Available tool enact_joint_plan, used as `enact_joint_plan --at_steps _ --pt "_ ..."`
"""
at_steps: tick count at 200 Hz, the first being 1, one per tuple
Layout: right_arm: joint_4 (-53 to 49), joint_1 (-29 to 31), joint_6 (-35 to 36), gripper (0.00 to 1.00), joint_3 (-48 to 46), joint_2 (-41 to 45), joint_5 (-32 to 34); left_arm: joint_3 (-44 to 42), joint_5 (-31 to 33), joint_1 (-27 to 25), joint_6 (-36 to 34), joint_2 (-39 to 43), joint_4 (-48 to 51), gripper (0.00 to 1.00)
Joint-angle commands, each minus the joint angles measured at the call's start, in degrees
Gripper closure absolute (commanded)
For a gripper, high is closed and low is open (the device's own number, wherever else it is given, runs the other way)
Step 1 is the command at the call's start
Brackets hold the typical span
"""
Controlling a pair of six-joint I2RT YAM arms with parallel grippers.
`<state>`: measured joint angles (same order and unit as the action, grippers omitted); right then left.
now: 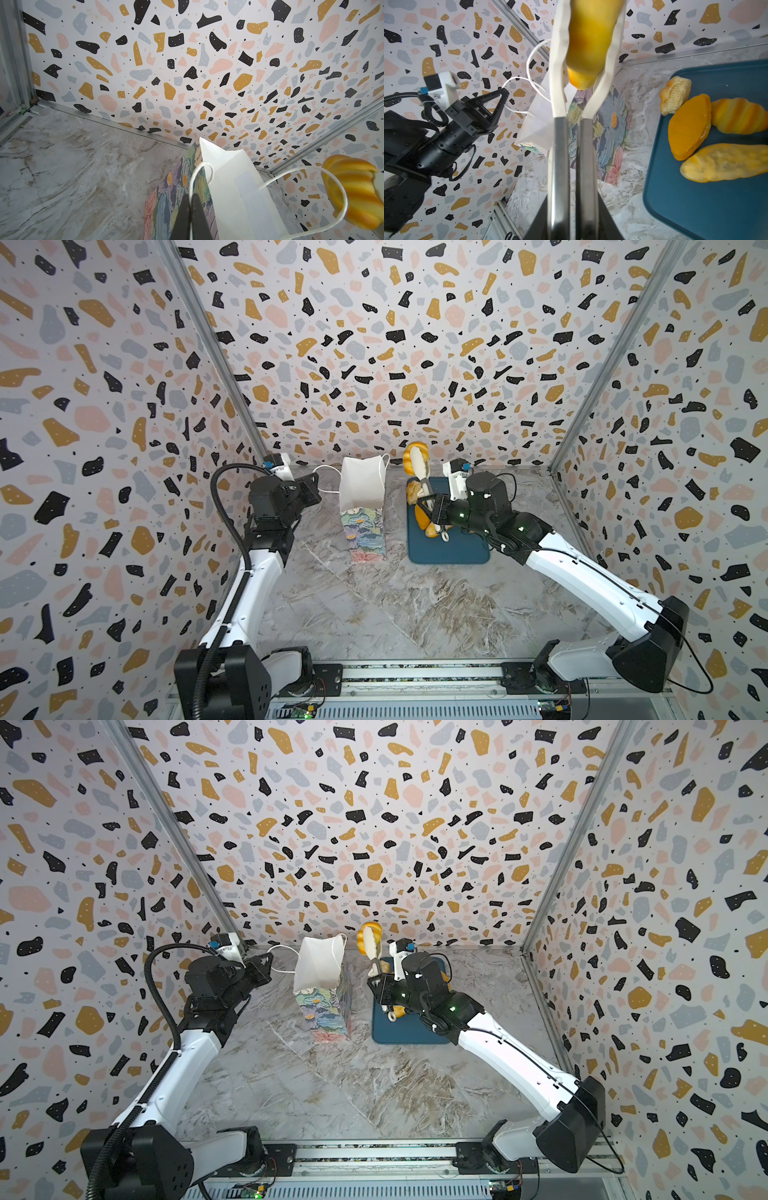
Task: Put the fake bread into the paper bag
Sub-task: 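Lower the striped roll into the bag and open the tongs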
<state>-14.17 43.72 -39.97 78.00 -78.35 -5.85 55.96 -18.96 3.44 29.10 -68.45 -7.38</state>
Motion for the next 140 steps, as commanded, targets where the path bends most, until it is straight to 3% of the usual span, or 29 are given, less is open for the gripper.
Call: enact_joint_plan --at_steps 1,65,140 --pt "0.1 1.1 2.4 0.72 4.8 0.1 1.6 -0.3 -0.1 -0.3 -1.0 1.3 -1.5 1.00" --pt "-2.6 4.8 4.9 0.71 11.3 -3.5 4.0 -0.3 0.0 -0.3 -1.1 1.2 -1.3 1.00" --pt "-11.6 8.0 9.6 0.71 25.0 -10.4 8.1 -0.4 -0.6 -0.3 -0.9 1.1 -1.8 1.00"
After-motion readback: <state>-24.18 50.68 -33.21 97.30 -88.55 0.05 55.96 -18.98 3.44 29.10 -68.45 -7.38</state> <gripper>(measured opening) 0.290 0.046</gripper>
